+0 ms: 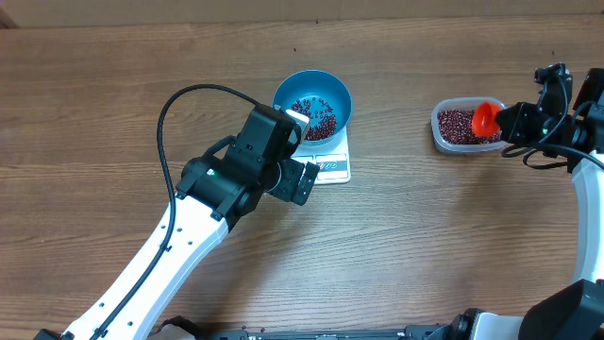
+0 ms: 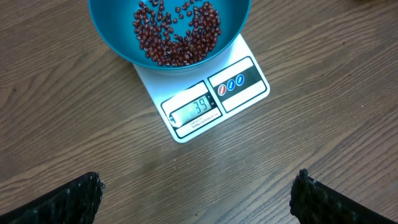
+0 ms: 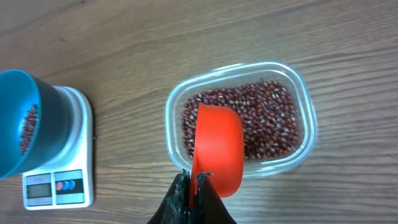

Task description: Scoop item into bowl and weigh 150g on scale

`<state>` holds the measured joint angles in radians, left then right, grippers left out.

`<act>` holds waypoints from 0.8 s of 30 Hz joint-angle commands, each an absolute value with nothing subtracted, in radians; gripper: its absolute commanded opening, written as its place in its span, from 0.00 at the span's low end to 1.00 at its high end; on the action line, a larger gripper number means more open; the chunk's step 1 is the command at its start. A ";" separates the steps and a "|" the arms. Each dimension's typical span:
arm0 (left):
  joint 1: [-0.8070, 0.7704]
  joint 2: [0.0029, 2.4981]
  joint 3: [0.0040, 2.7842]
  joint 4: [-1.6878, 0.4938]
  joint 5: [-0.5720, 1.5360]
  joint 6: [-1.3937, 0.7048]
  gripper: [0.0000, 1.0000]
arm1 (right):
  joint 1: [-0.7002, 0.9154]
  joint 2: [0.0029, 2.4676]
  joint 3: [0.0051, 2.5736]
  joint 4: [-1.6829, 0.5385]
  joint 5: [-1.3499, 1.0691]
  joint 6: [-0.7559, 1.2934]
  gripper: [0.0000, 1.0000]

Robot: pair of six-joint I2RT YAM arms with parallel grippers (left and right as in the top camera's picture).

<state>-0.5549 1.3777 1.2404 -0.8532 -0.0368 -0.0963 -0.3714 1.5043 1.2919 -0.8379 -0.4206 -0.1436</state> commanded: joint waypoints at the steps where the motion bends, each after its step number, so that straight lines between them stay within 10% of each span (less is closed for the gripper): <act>1: -0.557 1.386 1.253 -0.853 -0.033 -0.074 1.00 | -0.367 1.482 1.306 -0.850 -0.392 -0.165 0.04; 24: -0.557 1.386 1.253 -0.853 -0.033 -0.074 1.00 | -0.366 1.482 1.306 -0.843 -0.439 -0.165 0.04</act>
